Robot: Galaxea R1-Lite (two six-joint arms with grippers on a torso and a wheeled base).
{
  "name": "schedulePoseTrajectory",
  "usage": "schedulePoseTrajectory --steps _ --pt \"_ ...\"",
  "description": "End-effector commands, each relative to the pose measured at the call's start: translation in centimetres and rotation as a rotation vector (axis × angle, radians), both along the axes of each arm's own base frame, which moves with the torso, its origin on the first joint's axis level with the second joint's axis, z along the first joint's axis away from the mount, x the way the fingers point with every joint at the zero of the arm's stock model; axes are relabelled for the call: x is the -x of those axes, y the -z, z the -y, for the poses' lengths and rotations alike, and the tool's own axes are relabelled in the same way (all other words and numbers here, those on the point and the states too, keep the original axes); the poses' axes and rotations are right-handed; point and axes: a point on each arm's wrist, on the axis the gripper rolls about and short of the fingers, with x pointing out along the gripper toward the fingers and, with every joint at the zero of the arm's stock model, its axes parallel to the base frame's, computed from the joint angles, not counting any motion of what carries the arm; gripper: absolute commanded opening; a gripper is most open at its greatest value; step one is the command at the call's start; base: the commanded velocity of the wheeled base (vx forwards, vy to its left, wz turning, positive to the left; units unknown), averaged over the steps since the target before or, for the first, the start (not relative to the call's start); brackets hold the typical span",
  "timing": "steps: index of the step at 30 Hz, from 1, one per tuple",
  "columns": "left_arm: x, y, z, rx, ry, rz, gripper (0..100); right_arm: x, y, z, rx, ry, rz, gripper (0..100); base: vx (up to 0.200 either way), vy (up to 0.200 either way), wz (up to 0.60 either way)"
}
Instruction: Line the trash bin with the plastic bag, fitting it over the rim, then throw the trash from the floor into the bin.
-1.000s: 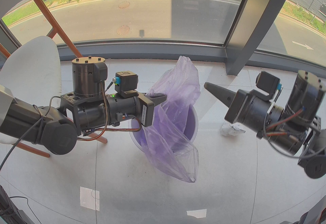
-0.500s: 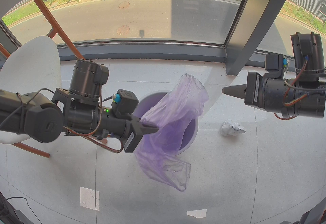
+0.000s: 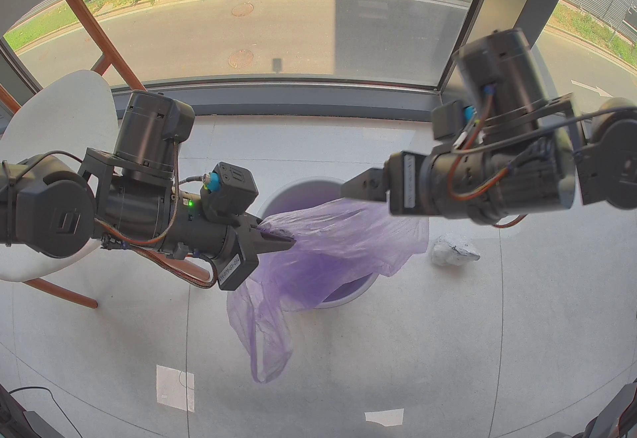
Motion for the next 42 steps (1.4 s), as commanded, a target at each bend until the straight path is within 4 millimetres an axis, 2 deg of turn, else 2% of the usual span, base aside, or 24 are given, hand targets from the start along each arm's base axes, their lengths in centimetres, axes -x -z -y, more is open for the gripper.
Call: schedulePoseTrajectory --steps 1,9,12,13,14,16,19,20,23,26,29,32,34,37,40,42 --pt "0.3 0.7 -0.2 0.007 -0.025 -0.008 0 -0.5 2.7 -3.5 0.083 -0.032 -0.061 100 0.000 0.000 0.00" --pt "0.1 1.6 -0.2 0.012 -0.092 -0.021 0 -0.3 0.6 -2.7 0.087 -0.007 -0.084 100 0.000 0.000 0.00" --pt "-0.3 1.4 0.0 0.022 -0.104 -0.020 0 -1.3 -2.1 -1.2 0.062 0.041 -0.067 100 0.000 0.000 0.00" --pt "-0.3 1.4 0.0 0.022 -0.104 -0.020 0 -1.3 -2.1 -1.2 0.062 0.041 -0.067 100 0.000 0.000 0.00" --pt "-0.5 1.5 0.1 0.030 -0.127 -0.024 0 -1.5 -3.6 -0.4 0.044 0.061 -0.053 100 0.000 0.000 0.00" --pt "-0.7 1.4 0.2 0.053 -0.150 -0.029 0 -1.7 -5.0 0.6 0.038 0.085 -0.058 100 0.000 0.000 0.00" --pt "-0.8 1.1 0.3 0.081 -0.168 -0.039 0 -1.4 -5.7 1.5 0.040 0.110 -0.098 100 0.000 0.000 0.00" --pt "-0.8 0.8 0.4 0.116 -0.191 -0.066 0 -1.1 -4.9 1.8 0.049 0.159 -0.201 100 0.000 0.000 0.00" --pt "-0.9 0.3 0.5 0.162 -0.235 -0.084 0 -1.0 -4.0 1.8 -0.015 0.263 -0.342 100 0.000 0.000 0.00" --pt "-0.6 0.2 0.6 0.171 -0.244 -0.084 0 -2.0 -2.4 0.9 -0.085 0.377 -0.437 100 0.000 0.000 0.00" --pt "-0.5 0.3 0.6 0.168 -0.243 -0.089 0 -2.3 -1.4 -0.1 -0.120 0.428 -0.489 100 0.000 0.000 0.00" --pt "-0.5 0.4 0.6 0.166 -0.242 -0.092 0 -1.6 -0.7 -1.6 -0.111 0.402 -0.517 100 0.000 0.000 0.00" --pt "-0.5 0.2 0.6 0.172 -0.242 -0.087 0 -0.9 0.2 -3.4 -0.087 0.370 -0.526 100 0.000 0.000 0.00" --pt "-0.5 0.2 0.6 0.171 -0.243 -0.087 0 -1.6 1.7 -4.6 -0.072 0.369 -0.529 100 0.000 0.000 0.00" --pt "-0.4 0.4 0.6 0.169 -0.242 -0.091 0 -2.6 3.4 -5.0 -0.034 0.400 -0.558 100 0.000 0.000 0.00" --pt "-0.4 0.4 0.6 0.170 -0.243 -0.092 0 -2.7 3.6 -5.0 -0.036 0.414 -0.563 100 0.000 0.000 0.00"
